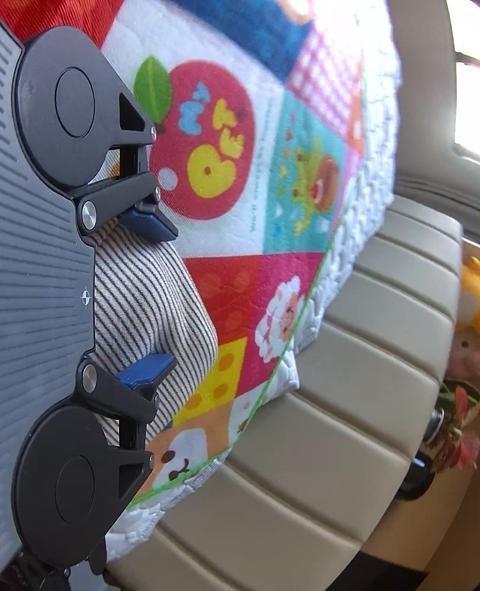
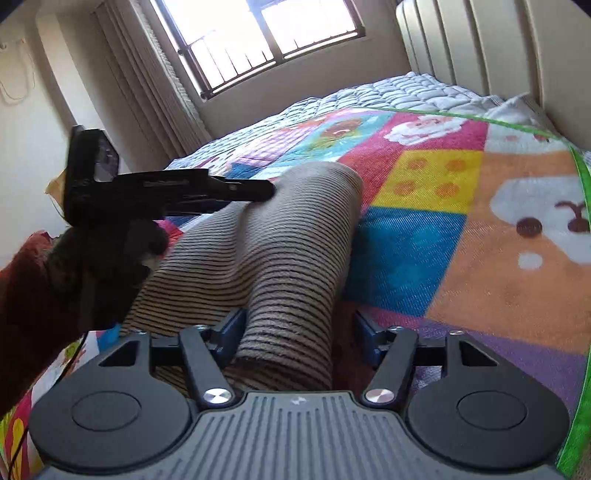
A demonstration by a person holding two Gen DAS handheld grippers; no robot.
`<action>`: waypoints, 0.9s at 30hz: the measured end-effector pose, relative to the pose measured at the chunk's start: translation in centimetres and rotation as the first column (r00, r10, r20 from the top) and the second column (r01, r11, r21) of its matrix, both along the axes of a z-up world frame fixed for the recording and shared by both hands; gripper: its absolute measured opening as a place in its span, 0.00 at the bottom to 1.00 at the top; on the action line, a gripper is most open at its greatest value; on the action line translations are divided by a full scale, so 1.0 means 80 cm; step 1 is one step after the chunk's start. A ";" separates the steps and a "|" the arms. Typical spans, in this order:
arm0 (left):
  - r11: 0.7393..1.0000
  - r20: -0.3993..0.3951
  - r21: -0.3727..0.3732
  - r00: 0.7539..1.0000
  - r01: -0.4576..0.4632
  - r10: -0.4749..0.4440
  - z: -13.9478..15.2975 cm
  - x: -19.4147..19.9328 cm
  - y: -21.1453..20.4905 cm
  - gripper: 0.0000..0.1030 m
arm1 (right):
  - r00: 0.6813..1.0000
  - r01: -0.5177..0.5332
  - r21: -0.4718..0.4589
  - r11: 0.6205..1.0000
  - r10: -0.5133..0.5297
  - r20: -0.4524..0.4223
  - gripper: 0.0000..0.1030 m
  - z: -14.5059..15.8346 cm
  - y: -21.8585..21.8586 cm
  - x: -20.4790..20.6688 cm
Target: Fold clothes
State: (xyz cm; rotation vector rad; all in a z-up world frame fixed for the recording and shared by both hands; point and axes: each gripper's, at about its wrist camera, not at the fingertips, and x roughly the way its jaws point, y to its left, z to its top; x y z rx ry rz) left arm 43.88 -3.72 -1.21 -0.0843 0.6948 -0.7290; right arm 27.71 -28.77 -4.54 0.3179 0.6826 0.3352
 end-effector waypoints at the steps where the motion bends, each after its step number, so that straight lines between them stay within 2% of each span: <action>1: 1.000 0.023 0.007 1.000 -0.022 0.021 0.007 -0.018 0.006 0.78 | 1.000 0.010 0.002 1.000 -0.010 0.013 0.70 -0.001 -0.002 -0.006; 2: 0.999 0.044 0.010 0.998 -0.046 0.046 0.014 -0.038 0.013 0.85 | 0.999 0.021 0.003 1.000 -0.021 0.026 0.75 -0.001 -0.003 -0.013; 3: 0.997 0.067 0.008 0.995 -0.079 0.078 0.020 -0.064 0.022 0.89 | 0.998 0.044 -0.022 0.999 -0.043 0.045 0.94 0.002 -0.001 -0.021; 4: 0.993 0.090 0.000 0.989 -0.118 0.117 0.024 -0.093 0.031 0.97 | 0.996 0.061 -0.046 0.997 -0.058 0.073 1.00 0.004 0.000 -0.029; 8: 0.958 0.140 0.020 0.949 -0.287 0.282 0.014 -0.206 0.045 1.00 | 0.986 0.089 -0.104 0.991 -0.073 0.149 1.00 0.014 0.003 -0.071; 10: 0.940 0.102 0.041 0.938 -0.338 0.332 0.000 -0.246 0.041 1.00 | 0.985 0.095 -0.129 0.987 -0.075 0.153 1.00 0.017 0.005 -0.087; 14: 0.900 0.042 0.162 0.914 -0.404 0.403 -0.021 -0.291 0.020 1.00 | 0.991 0.081 -0.220 0.972 -0.056 0.120 1.00 0.017 0.015 -0.115; 16: 0.867 0.089 0.226 0.895 -0.445 0.436 -0.034 -0.302 0.010 1.00 | 0.994 0.078 -0.266 0.961 -0.054 0.096 1.00 0.014 0.019 -0.128; 18: 0.835 0.140 0.269 0.878 -0.479 0.458 -0.045 -0.311 0.002 1.00 | 0.997 0.044 -0.360 0.932 -0.017 0.078 1.00 -0.009 0.029 -0.125; 21: 0.821 0.185 0.286 0.869 -0.494 0.459 -0.047 -0.317 -0.003 1.00 | 0.989 0.083 -0.413 0.907 -0.024 0.146 1.00 -0.015 0.040 -0.135; 23: 0.822 0.179 0.273 0.866 -0.499 0.466 -0.049 -0.319 0.002 1.00 | 0.989 0.085 -0.414 0.906 -0.027 0.145 1.00 -0.018 0.040 -0.133; 27: 0.831 0.153 0.226 0.861 -0.508 0.485 -0.050 -0.319 0.013 1.00 | 0.994 0.066 -0.300 0.952 -0.035 0.108 1.00 -0.017 0.017 -0.126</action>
